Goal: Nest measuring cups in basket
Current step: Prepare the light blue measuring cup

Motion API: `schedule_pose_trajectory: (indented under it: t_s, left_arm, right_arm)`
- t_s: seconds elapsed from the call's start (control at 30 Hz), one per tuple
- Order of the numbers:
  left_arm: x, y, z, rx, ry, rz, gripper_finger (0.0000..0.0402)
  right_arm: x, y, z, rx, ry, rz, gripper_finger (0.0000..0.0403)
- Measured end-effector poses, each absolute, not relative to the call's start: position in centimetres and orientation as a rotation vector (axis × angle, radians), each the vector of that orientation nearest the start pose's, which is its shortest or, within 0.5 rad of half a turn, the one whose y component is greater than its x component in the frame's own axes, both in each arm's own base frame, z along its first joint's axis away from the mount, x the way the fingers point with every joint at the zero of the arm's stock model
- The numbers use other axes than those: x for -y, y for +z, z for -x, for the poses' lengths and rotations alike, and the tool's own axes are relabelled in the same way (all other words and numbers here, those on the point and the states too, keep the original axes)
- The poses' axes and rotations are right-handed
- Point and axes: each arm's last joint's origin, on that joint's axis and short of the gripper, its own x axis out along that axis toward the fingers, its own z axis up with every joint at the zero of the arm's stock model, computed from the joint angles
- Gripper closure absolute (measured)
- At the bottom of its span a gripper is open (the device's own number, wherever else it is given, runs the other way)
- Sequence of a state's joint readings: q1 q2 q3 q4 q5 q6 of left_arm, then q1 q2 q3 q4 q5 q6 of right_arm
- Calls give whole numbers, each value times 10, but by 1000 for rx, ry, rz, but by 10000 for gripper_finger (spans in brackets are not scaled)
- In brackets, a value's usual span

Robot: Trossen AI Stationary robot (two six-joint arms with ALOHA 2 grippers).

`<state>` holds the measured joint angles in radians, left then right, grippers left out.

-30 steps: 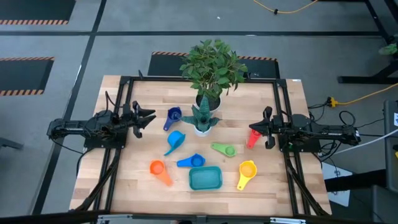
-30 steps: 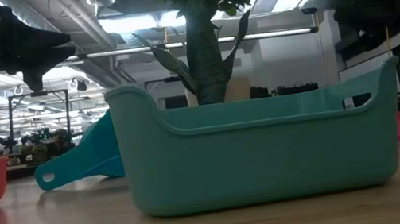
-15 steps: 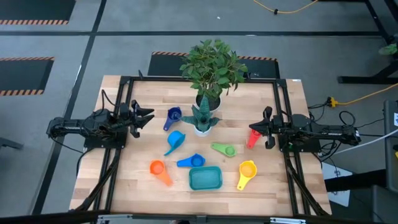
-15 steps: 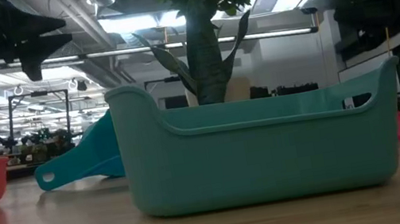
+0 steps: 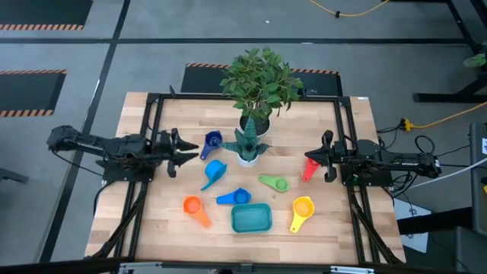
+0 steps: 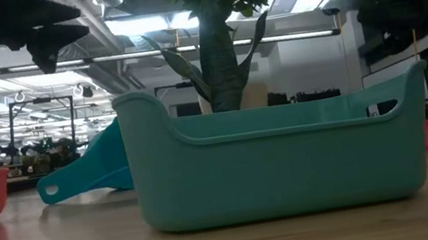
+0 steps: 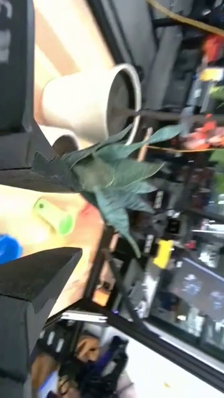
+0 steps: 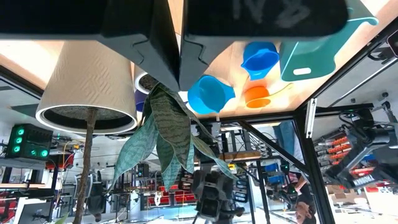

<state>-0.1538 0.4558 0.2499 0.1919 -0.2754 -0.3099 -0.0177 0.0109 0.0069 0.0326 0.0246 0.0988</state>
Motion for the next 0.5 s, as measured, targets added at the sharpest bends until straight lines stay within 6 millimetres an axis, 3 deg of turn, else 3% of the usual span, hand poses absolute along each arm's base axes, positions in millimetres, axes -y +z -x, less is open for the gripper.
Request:
schedule_pose_trajectory:
  t_s: [0.5]
  left_arm:
    - [42, 270, -183, -491, 136, 375, 256]
  right_arm:
    - [2, 168, -98, 30, -41, -99, 386]
